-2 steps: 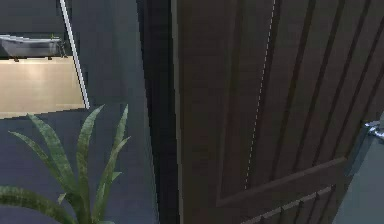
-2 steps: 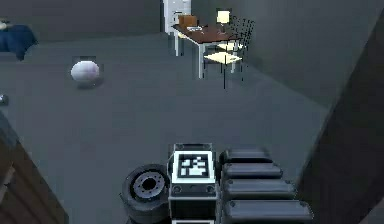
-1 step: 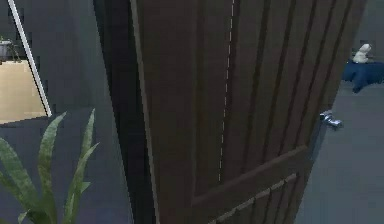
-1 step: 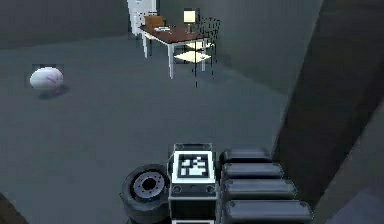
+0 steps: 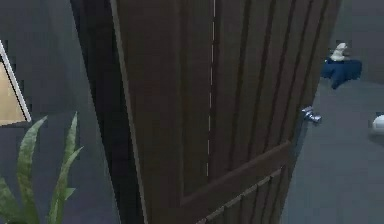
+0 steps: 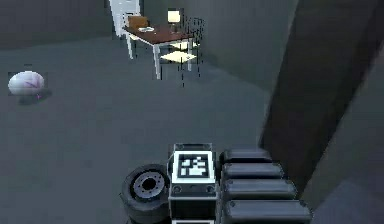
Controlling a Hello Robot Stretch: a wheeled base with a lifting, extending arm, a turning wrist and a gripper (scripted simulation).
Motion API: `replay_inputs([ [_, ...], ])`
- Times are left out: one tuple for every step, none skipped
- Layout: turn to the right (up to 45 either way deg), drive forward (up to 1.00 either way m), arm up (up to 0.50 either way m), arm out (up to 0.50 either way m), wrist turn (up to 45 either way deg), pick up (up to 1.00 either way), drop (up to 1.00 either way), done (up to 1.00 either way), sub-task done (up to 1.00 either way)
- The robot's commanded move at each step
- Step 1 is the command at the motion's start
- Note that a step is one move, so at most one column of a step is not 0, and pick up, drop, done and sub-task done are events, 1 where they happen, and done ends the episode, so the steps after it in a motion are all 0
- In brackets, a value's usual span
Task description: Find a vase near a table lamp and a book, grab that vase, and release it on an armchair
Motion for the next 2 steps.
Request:
replay_inputs([
  [0.0,0.10,0.00,0.00,0.0,0.00,0.00,0.00,0.00],
  [45.0,0.00,0.00,0.00,0.0,0.00,0.00,0.00,0.00],
])
